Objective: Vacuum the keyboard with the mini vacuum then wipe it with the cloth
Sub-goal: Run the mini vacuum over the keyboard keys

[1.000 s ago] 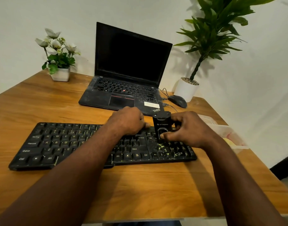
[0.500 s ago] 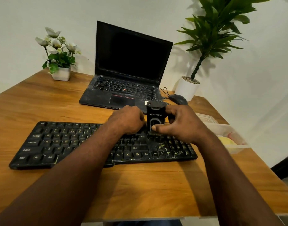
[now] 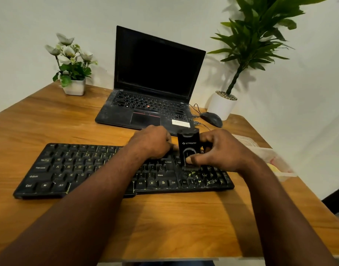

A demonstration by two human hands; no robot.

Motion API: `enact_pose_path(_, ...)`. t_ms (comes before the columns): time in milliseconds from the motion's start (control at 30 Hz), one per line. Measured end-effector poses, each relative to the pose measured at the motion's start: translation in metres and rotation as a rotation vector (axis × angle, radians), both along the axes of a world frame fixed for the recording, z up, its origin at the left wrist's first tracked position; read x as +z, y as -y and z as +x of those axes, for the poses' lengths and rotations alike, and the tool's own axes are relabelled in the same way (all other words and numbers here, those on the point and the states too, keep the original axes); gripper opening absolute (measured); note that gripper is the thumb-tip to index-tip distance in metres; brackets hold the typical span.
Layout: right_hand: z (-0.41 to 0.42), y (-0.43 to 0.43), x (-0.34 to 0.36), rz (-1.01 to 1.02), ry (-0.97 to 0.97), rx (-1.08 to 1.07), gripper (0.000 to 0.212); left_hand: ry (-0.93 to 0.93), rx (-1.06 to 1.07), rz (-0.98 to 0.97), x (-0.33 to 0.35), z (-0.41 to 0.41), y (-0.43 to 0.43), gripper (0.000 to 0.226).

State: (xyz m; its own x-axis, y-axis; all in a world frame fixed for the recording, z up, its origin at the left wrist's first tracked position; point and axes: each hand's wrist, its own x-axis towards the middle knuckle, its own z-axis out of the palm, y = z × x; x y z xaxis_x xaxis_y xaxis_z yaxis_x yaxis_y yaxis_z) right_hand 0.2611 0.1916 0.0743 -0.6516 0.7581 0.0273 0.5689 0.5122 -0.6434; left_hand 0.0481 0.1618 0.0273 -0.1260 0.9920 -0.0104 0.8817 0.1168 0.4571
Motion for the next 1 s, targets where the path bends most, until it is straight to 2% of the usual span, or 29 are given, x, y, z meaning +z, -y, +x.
enact_pose_path(100, 0.007, -0.002, -0.003, 0.102, -0.009, -0.051, 0.040, 0.032, -0.011, 0.003, -0.003, -0.001, 0.000, 0.026)
enact_pose_path(233, 0.021, -0.004, 0.002, -0.096, -0.019, -0.027, 0.031, 0.043, -0.012, 0.006, -0.004, -0.002, -0.001, 0.028)
enact_pose_path(267, 0.022, -0.004, 0.003, -0.070, -0.033, -0.033, 0.033, 0.044, -0.011, 0.006, -0.004, -0.002, -0.002, 0.028)
enact_pose_path(367, 0.016, -0.002, -0.001, 0.187, -0.030, -0.150, 0.047, 0.047, -0.010, 0.009, -0.004, -0.001, -0.002, 0.030)
enact_pose_path(400, 0.015, -0.001, -0.003, 0.201, -0.011, -0.156, 0.048, 0.046, -0.007, 0.010, -0.004, -0.001, -0.002, 0.030)
enact_pose_path(533, 0.025, -0.002, 0.004, -0.072, -0.006, -0.055, 0.030, 0.040, -0.002, 0.006, -0.005, -0.002, -0.003, 0.028)
enact_pose_path(700, 0.022, 0.001, 0.000, 0.080, 0.017, -0.101, 0.035, 0.037, -0.009, 0.004, -0.005, -0.002, -0.004, 0.024)
enact_pose_path(833, 0.021, 0.005, 0.007, -0.067, 0.015, -0.027, 0.026, 0.033, -0.011, 0.017, -0.006, -0.002, -0.005, 0.027)
enact_pose_path(933, 0.013, 0.003, 0.001, 0.176, 0.002, -0.143, 0.039, 0.037, -0.015, 0.016, -0.005, -0.001, -0.004, 0.027)
enact_pose_path(1000, 0.013, 0.002, 0.000, 0.153, 0.033, -0.164, 0.040, 0.031, -0.012, 0.021, -0.005, -0.001, -0.004, 0.027)
